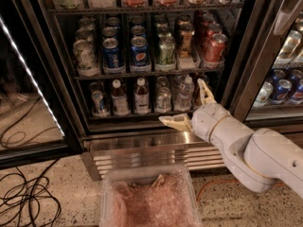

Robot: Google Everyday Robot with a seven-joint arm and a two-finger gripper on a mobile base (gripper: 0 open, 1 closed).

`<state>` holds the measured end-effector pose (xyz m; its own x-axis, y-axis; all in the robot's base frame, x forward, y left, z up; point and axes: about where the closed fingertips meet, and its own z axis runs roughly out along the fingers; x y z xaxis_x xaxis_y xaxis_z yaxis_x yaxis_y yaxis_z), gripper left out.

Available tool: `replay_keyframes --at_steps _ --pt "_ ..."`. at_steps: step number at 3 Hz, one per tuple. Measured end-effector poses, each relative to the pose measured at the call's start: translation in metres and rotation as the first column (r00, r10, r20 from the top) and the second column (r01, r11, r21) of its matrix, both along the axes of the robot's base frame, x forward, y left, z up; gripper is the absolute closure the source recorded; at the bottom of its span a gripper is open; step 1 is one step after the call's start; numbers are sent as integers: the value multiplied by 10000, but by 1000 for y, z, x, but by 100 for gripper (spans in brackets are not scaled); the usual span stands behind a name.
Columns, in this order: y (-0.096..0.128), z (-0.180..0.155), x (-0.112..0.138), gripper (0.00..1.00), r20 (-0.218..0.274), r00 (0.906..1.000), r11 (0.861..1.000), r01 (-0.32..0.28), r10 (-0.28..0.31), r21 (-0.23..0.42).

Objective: Pick pepsi can from middle shelf of fridge

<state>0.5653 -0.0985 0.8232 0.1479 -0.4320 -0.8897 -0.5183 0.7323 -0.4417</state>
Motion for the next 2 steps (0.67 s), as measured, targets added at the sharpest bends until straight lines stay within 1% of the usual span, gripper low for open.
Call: replay_keyframes --at_steps 1,2 --pt "-23 -15 -7 9 953 9898 9929 1107 -1061 -437" --pt "-24 -2 -1 0 1445 9780 9881 1535 -1503 -113"
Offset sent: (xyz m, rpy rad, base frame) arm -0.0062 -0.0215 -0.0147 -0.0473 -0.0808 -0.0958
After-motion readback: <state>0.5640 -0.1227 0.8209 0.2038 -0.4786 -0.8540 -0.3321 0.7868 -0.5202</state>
